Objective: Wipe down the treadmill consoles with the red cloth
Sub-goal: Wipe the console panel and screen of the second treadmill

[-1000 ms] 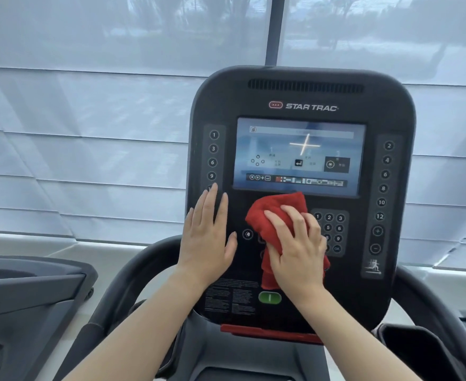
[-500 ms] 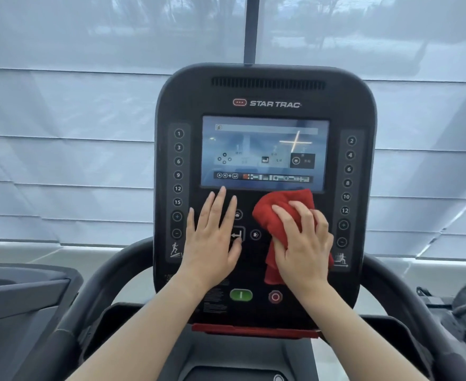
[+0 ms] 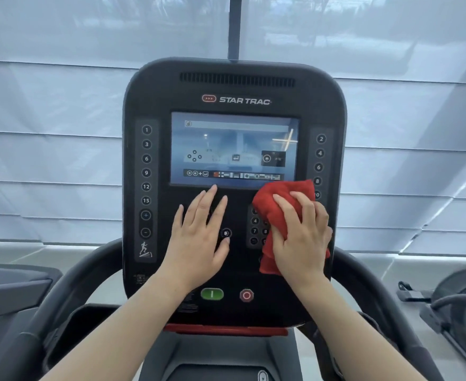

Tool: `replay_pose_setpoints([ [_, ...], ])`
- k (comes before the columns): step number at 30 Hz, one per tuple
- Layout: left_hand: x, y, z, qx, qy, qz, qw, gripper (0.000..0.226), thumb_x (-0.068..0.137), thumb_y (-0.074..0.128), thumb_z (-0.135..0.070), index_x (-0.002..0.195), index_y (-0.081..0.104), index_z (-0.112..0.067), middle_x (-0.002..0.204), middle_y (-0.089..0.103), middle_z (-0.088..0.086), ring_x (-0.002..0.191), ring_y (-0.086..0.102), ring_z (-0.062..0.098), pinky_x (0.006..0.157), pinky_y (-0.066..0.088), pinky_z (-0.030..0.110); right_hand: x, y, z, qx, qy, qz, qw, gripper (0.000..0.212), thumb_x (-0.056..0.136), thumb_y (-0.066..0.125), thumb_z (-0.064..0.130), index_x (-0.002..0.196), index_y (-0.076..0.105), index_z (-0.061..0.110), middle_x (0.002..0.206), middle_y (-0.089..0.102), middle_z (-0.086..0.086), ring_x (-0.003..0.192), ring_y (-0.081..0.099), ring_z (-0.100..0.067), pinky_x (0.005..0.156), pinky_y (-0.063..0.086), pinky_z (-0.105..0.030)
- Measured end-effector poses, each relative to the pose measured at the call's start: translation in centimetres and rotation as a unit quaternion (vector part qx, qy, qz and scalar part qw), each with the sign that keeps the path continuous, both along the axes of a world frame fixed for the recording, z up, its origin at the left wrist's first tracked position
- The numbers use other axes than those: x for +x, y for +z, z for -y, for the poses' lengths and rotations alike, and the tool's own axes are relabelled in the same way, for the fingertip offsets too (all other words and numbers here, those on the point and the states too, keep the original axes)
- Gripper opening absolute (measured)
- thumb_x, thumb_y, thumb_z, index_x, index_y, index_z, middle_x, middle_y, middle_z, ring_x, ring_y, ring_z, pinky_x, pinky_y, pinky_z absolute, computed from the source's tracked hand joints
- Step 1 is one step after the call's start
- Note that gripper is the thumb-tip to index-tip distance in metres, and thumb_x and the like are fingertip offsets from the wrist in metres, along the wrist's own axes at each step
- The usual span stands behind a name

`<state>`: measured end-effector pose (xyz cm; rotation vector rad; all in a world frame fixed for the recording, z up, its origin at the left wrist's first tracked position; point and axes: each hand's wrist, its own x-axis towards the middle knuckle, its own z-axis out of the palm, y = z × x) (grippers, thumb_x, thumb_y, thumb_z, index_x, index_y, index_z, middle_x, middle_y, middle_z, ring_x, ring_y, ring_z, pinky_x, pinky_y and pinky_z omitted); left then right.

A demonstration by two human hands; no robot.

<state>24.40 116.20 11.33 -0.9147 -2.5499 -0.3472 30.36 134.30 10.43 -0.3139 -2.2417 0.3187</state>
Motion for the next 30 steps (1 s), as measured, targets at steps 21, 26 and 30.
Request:
replay_pose_setpoints([
  [21,1.4,-0.7,-7.1,-0.02,0.008,-0.016,1.0,0.073,0.08,0.058,-0.035,0.145,0.026,-0.023,0.151,0.02,0.008,0.139,0.016,0.028,0.106,0.014,0.063,2.8,-1.8,-4.2,-0.051,0.008,-0.024,0.998,0.046,0.082,0.056,0.024,0.127,0.049,0.03,0.133,0.042,0.001,0.12,0.037,-0.03,0.091,0.039,-0.047],
  [26,0.6,1.0,-8.1,-0.014,0.003,-0.03,0.999,0.07,0.08,0.047,-0.041,0.143,0.028,-0.019,0.146,0.025,0.01,0.136,0.02,0.027,0.105,0.016,0.061,0.8,1.5,-6.5,-0.054,0.023,-0.038,0.998,0.04,0.083,0.053,0.029,0.123,0.051,0.032,0.131,0.041,0.003,0.118,0.034,-0.026,0.085,0.041,-0.048],
  [30,-1.3,4.5,-10.3,0.005,-0.021,-0.064,0.998,0.068,0.082,0.042,-0.043,0.143,0.028,-0.016,0.144,0.023,0.009,0.134,0.02,0.026,0.106,0.024,0.058,-2.5,6.7,-8.8,-0.068,0.03,-0.069,0.995,0.039,0.086,0.059,0.028,0.125,0.052,0.031,0.132,0.045,0.001,0.119,0.035,-0.026,0.086,0.041,-0.047],
])
